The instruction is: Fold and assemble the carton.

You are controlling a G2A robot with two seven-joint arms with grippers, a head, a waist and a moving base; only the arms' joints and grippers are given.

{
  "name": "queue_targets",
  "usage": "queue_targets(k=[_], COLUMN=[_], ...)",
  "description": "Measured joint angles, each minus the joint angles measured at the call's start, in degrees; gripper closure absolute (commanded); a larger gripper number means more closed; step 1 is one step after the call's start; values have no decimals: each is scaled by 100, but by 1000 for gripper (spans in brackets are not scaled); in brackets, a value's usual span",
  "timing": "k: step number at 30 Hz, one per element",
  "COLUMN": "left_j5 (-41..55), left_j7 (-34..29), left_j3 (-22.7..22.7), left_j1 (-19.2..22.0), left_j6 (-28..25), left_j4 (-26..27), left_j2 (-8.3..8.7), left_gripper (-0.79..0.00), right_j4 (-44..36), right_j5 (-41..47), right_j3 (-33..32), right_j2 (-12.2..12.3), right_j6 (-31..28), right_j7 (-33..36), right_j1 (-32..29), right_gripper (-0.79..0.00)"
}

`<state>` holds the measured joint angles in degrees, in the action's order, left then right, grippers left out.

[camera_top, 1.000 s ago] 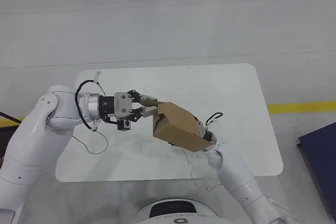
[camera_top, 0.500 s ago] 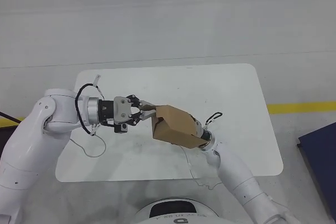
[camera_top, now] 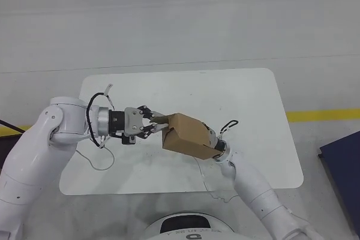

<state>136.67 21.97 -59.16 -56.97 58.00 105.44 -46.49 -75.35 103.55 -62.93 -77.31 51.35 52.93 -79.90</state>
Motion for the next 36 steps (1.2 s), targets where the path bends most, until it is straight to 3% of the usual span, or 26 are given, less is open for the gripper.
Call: queue_targets(k=[28,33,36], left_j5=[-182,-185,-168], left_j7=[42,29,3], left_j3=[-183,-208,-196], left_j1=[-257,-317,-329], left_j6=[-35,-46,-54], left_j4=[366,406,422], left_j2=[64,73,69], left_gripper=[-163,-179,-231], right_j4=[412,404,378], right_j5=[153,152,133], right_j3=[92,95,101], right_j2=[7,7,8], right_j6=[-155,-168,-169], right_j7=[155,168,169], right_j1=[198,206,195], right_gripper=[0,0,0])
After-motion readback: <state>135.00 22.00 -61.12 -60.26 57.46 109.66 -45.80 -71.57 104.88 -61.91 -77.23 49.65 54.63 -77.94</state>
